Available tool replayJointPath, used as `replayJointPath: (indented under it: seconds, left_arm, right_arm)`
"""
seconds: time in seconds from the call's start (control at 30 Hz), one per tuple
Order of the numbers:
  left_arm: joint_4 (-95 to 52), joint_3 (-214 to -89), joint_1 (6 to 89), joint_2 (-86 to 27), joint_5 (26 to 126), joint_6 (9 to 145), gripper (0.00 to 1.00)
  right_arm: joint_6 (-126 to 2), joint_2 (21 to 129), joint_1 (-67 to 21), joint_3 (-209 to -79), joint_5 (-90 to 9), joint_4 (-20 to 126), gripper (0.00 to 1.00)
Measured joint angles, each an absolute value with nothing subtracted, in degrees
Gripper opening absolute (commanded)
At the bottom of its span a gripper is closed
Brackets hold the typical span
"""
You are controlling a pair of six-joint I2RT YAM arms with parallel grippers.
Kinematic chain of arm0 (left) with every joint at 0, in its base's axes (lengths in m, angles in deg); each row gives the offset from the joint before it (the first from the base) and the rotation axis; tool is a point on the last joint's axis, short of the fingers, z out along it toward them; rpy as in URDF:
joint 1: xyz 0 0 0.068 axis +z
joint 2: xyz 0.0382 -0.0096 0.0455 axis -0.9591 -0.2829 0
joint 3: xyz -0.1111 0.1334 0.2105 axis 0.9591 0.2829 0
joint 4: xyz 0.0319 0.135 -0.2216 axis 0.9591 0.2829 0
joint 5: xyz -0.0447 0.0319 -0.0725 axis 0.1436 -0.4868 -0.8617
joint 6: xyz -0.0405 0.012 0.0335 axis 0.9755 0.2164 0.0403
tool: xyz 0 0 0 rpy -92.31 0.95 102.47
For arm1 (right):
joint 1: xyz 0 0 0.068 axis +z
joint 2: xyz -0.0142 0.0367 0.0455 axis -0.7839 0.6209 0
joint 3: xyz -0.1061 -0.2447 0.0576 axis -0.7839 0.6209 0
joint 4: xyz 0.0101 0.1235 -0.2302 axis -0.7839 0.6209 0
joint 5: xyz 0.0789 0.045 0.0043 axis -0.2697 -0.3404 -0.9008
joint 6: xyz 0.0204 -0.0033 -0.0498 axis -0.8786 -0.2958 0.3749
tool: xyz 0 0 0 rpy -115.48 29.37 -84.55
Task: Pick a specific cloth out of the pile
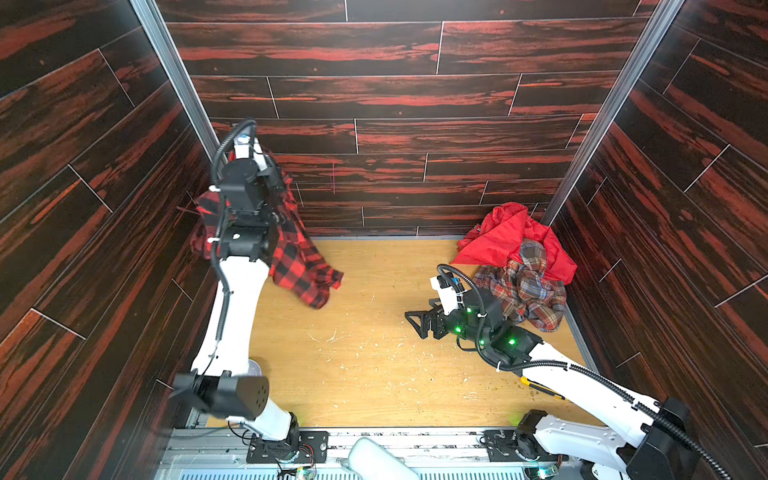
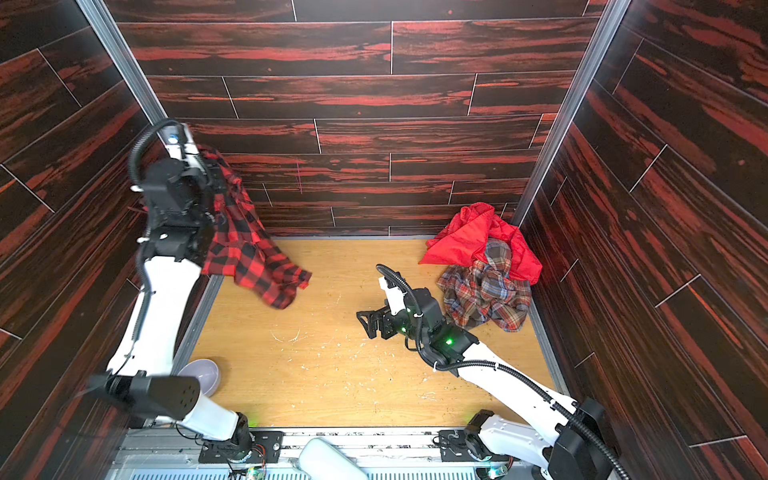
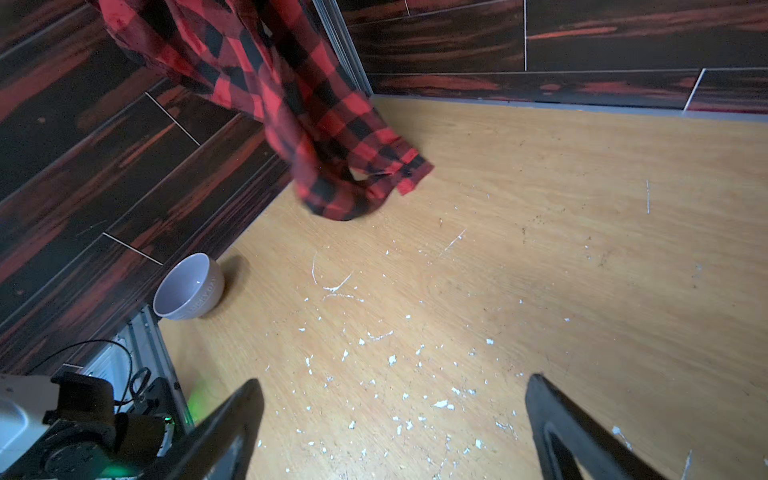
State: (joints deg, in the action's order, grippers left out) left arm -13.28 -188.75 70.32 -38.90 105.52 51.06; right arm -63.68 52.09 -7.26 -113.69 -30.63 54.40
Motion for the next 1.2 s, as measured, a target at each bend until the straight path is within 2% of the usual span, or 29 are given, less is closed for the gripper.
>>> replayJointPath:
  seconds: [0.17, 0.37, 0.5, 0.67, 0.87, 1.2]
  left_arm:
    - [-15.64, -178.91, 69.4, -39.45, 96.02, 51.34, 0.0]
    - [-17.06, -165.54, 63.48, -38.35, 92.54, 48.15, 0.0]
    - [-17.67, -155.42, 60.27, -33.28, 94.22, 47.84, 0.0]
    - [-19.25, -146.72, 60.7, -25.02, 103.54, 48.57, 0.0]
    - [-17.76, -143.42, 63.04, -24.93, 107.23, 51.8, 0.0]
    - [2.37, -148.38, 63.76, -31.88, 94.55, 58.2, 0.0]
  right_arm:
    - [-63.66, 51.74, -7.26, -113.36, -29.84, 54.43, 0.99]
    - [-63.84, 51.7, -7.26, -112.23, -29.75, 54.32, 0.99]
    - [-63.86, 52.18, -7.26, -112.18, -30.41, 54.05, 0.99]
    - [-63.9, 54.04, -7.26, -112.18, -31.76, 53.07, 0.99]
    - [-63.92, 55.09, -7.26, -112.18, -32.88, 52.96, 0.99]
    - [-64.4, 55.09, -7.26, -112.18, -33.14, 52.48, 0.99]
